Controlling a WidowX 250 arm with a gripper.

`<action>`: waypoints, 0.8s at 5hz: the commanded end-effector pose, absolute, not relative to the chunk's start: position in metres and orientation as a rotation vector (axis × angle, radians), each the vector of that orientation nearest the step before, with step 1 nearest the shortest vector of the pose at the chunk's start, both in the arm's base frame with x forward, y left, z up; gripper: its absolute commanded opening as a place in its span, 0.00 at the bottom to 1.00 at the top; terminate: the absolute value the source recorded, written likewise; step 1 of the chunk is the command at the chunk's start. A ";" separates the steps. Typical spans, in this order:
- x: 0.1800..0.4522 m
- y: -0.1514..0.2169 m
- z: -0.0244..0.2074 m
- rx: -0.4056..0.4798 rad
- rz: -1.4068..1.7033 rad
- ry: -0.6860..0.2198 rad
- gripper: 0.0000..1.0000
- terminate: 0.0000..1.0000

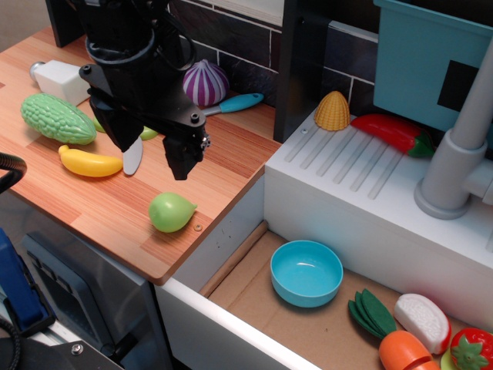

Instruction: Put pear in bowl

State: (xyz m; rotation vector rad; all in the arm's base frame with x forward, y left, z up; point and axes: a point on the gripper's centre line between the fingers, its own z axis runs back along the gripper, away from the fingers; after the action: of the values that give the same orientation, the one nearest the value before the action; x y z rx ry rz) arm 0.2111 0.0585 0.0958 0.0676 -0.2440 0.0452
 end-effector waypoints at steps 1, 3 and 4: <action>0.211 0.059 0.096 0.068 0.045 -0.244 1.00 0.00; 0.221 0.062 0.074 0.085 0.066 -0.266 1.00 0.00; 0.224 0.067 0.062 0.065 0.074 -0.274 1.00 0.00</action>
State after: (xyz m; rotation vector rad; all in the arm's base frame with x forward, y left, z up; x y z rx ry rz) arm 0.2202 0.0645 0.0504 0.0550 -0.2664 0.0794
